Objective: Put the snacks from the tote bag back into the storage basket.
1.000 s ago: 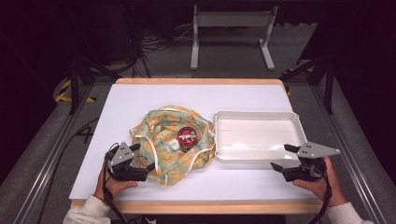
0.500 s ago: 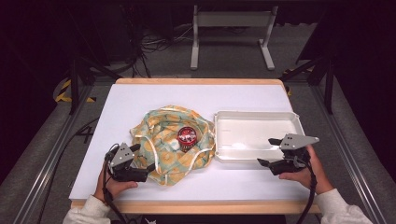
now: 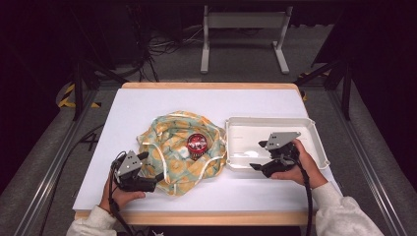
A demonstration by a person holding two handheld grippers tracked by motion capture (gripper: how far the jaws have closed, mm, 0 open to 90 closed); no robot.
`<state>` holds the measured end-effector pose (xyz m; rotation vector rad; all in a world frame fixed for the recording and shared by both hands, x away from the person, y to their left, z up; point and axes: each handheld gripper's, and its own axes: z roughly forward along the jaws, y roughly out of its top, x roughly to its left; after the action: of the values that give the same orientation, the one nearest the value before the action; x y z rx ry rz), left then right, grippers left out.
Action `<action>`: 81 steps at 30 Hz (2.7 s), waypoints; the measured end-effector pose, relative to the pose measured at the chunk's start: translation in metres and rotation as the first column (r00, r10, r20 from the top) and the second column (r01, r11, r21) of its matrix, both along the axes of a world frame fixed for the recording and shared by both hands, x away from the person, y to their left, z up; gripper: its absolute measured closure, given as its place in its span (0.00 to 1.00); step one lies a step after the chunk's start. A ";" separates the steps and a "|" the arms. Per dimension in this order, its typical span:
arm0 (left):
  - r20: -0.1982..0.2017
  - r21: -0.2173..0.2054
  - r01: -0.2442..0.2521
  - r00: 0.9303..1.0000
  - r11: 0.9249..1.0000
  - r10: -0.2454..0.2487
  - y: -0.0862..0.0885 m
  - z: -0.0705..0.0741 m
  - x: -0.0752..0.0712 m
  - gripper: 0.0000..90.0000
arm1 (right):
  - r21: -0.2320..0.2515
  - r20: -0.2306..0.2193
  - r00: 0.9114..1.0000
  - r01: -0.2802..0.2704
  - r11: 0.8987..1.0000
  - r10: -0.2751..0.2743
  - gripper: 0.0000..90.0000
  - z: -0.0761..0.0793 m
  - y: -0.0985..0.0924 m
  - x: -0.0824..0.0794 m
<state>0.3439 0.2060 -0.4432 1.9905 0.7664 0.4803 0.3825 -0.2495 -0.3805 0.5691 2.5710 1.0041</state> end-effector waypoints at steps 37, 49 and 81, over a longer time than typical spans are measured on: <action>-0.004 -0.005 0.002 1.000 1.000 -0.002 0.004 -0.001 -0.003 0.09 | -0.126 -0.034 0.979 -0.204 0.971 0.201 0.27 0.024 0.120 0.057; -0.010 -0.008 -0.007 1.000 1.000 0.007 0.007 -0.002 -0.006 0.09 | -0.201 -0.090 0.965 -0.259 0.945 0.246 0.26 0.025 0.154 0.064; -0.013 -0.008 -0.007 1.000 1.000 0.007 0.010 -0.003 -0.008 0.09 | -0.297 -0.191 0.962 -0.247 0.923 0.196 0.28 0.002 0.198 0.083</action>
<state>0.3356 0.2162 -0.4466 1.9858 0.7824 0.4673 0.4657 -0.0510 -0.3781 0.2835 2.9089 0.6025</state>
